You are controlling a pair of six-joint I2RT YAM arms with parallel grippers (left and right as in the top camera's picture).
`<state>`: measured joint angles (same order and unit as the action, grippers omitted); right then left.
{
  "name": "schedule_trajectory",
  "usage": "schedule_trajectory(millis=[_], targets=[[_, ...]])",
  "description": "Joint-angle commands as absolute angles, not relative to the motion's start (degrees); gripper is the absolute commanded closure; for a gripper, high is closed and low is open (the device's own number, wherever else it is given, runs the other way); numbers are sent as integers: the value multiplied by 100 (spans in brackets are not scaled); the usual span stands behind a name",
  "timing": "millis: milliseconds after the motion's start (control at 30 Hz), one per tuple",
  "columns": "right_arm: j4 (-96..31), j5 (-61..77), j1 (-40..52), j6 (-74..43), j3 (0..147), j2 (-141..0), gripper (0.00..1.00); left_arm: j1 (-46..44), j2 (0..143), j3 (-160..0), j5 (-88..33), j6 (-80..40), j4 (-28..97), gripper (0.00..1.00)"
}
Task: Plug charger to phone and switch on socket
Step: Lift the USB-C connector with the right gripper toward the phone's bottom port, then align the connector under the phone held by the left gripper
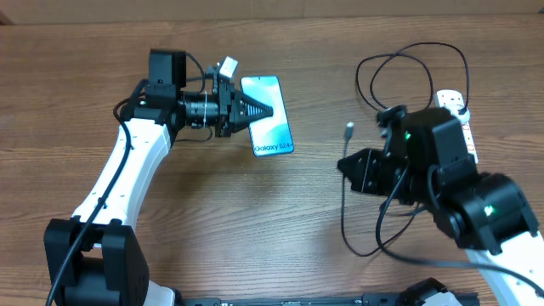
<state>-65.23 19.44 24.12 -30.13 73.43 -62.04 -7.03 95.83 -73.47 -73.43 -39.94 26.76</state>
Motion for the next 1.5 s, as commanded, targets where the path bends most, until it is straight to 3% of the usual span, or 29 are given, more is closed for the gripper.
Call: schedule_trajectory(millis=[0, 567, 1467], targets=[[-6499, 2412, 2805, -2707, 7234, -6189, 96, -668, 9612, -7397, -7651, -4316, 2283, 96], [-6163, 2412, 4206, -2694, 7231, -6982, 96, -679, 9612, -7397, -7644, -5186, 1684, 96], [-5701, 2252, 4237, -3061, 7234, -7085, 96, -679, 9612, -7397, -8217, -4482, 1732, 96]])
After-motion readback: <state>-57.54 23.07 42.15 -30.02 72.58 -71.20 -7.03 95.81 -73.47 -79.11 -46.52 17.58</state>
